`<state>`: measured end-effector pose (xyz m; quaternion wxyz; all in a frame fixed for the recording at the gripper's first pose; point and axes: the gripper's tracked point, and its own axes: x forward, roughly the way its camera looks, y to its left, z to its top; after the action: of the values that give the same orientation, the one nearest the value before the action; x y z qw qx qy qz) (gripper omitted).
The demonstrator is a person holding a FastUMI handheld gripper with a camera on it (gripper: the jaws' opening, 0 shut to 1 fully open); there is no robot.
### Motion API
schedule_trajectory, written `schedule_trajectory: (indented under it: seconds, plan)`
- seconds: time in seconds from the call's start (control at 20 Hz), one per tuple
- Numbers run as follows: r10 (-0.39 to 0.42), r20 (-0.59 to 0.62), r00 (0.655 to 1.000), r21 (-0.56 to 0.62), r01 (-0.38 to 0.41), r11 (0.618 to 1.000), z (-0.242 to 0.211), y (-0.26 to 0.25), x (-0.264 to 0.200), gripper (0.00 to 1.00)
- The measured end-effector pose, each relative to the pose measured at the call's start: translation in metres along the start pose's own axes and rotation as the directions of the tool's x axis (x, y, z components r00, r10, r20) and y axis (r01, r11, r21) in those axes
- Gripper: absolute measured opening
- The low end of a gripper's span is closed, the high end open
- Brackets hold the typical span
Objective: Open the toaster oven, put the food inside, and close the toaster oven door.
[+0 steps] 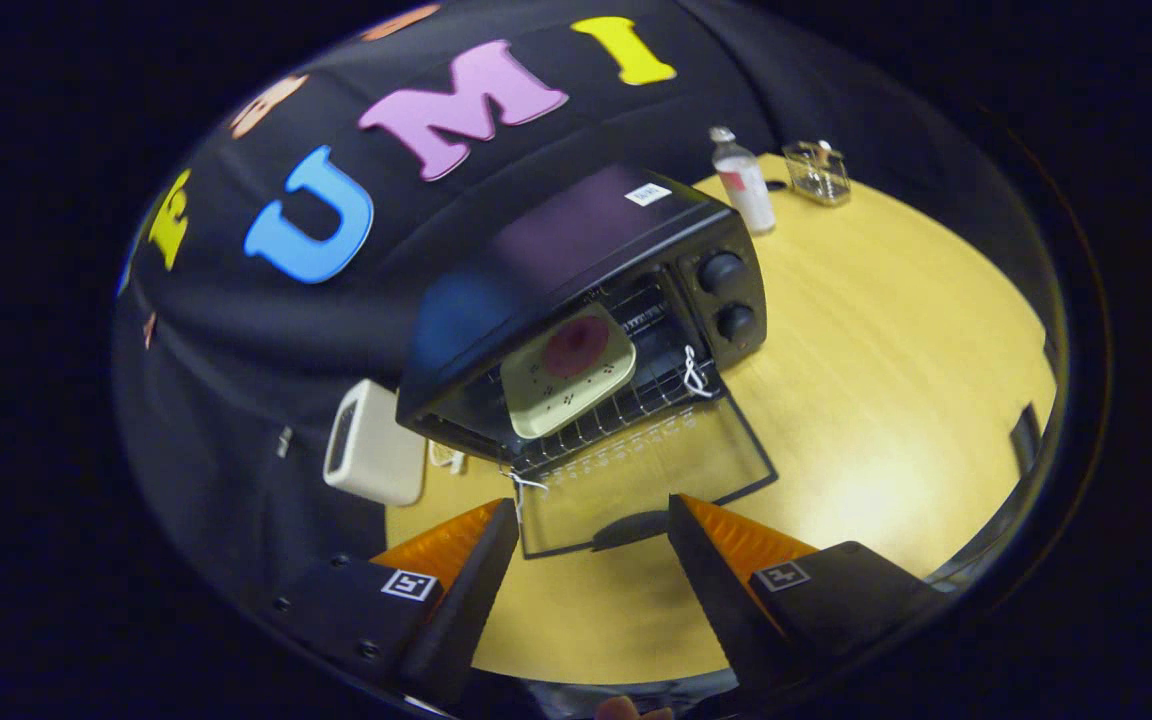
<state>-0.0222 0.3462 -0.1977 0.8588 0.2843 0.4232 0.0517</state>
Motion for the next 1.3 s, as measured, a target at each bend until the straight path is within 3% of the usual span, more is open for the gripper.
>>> schedule_trajectory:
  seconds: [0.15,0.45,0.85,1.3]
  plan:
    - [-0.064,0.007,0.998,-0.197,0.064,0.978,-0.016,-0.005,0.008,0.99]
    - [-0.142,-0.088,0.986,-0.394,0.096,0.914,-0.071,-0.025,0.032,0.99]
    - [-0.231,-0.2,0.952,-0.502,0.103,0.859,-0.126,-0.044,0.051,1.0]
    - [-0.313,-0.191,0.93,-0.487,0.187,0.853,-0.126,-0.067,0.085,1.0]
